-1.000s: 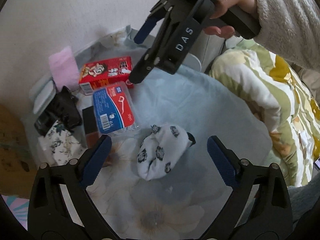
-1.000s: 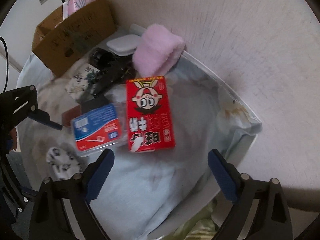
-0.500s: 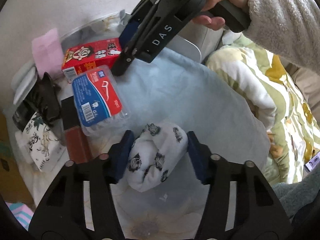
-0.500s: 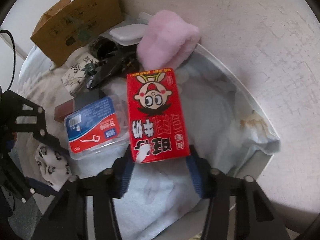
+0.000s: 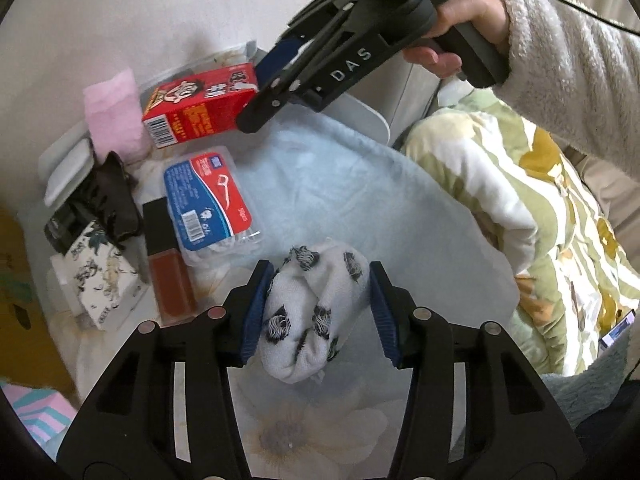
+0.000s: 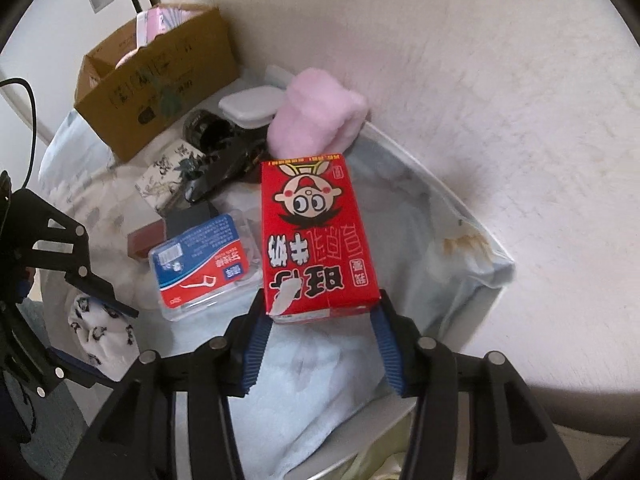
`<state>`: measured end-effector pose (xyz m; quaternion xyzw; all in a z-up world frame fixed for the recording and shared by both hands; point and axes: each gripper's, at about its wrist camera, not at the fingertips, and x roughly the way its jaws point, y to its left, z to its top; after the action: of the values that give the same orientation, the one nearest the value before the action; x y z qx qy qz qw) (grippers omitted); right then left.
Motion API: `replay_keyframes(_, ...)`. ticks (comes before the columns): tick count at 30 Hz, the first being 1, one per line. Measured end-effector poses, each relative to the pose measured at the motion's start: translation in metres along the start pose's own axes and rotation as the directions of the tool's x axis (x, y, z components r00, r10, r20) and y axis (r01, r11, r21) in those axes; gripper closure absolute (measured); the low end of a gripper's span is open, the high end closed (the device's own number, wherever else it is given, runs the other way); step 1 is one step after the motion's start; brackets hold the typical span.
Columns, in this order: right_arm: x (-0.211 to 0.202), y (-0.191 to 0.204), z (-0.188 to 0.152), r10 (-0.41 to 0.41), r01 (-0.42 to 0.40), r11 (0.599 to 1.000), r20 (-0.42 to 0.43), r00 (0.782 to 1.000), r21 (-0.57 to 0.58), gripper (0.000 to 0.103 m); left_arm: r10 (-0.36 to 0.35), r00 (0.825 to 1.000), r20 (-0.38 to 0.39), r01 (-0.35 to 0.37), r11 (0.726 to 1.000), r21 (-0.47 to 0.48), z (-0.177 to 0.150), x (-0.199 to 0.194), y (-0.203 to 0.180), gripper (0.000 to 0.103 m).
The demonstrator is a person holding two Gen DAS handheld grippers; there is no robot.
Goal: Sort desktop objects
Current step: 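Grasp the red carton with the right tool while the left grasps the white paw-print sock, then carry the red carton and white sock with both tools over the box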
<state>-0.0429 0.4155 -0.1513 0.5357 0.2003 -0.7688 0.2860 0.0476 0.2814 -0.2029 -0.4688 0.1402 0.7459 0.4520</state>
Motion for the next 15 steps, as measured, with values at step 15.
replay_keyframes(15,-0.087,0.028,0.031,-0.067,0.065,0.998,0.077,0.995,0.024,0.058,0.053,0.995,0.079,-0.054,0.998,0.014,0.016,-0.097,0.004,0.058)
